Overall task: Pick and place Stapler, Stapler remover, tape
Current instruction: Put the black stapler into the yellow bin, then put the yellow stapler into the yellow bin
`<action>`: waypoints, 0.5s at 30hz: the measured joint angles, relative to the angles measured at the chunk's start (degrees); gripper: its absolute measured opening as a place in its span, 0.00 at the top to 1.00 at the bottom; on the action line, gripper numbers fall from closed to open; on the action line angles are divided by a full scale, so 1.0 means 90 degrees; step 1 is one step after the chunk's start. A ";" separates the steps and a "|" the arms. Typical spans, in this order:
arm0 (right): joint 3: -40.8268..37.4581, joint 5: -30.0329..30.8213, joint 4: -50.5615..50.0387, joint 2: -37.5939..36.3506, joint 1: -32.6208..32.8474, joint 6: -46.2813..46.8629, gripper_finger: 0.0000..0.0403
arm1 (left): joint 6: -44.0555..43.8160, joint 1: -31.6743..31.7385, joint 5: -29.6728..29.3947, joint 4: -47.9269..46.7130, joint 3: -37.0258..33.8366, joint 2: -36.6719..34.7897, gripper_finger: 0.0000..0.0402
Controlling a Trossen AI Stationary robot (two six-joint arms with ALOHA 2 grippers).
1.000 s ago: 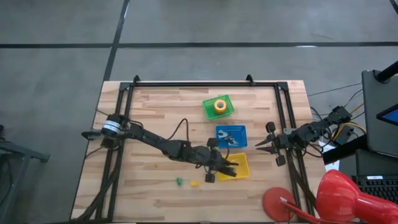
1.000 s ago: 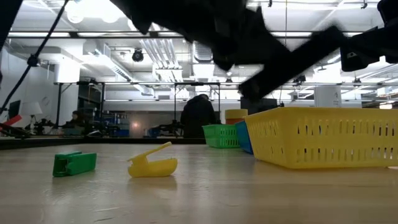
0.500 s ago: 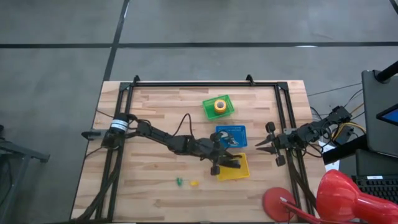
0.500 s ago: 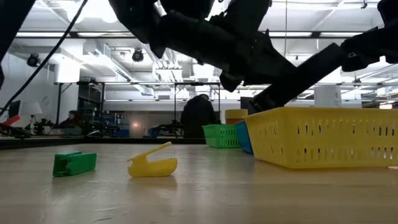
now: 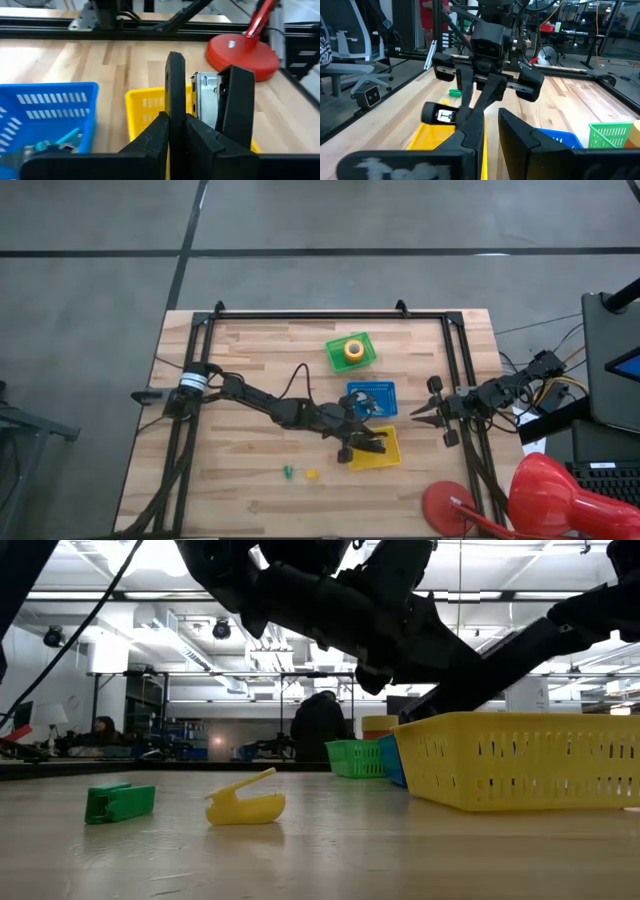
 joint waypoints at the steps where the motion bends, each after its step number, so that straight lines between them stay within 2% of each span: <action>1: 0.0000 0.0000 0.0000 0.0000 0.0000 -0.0008 0.87 | -0.0033 0.0002 0.0061 0.0000 0.0000 0.0002 0.84; 15: 0.0000 0.0002 0.0000 0.0000 0.0000 -0.0009 0.87 | -0.0284 0.0058 0.0137 -0.0056 0.0041 0.0000 0.78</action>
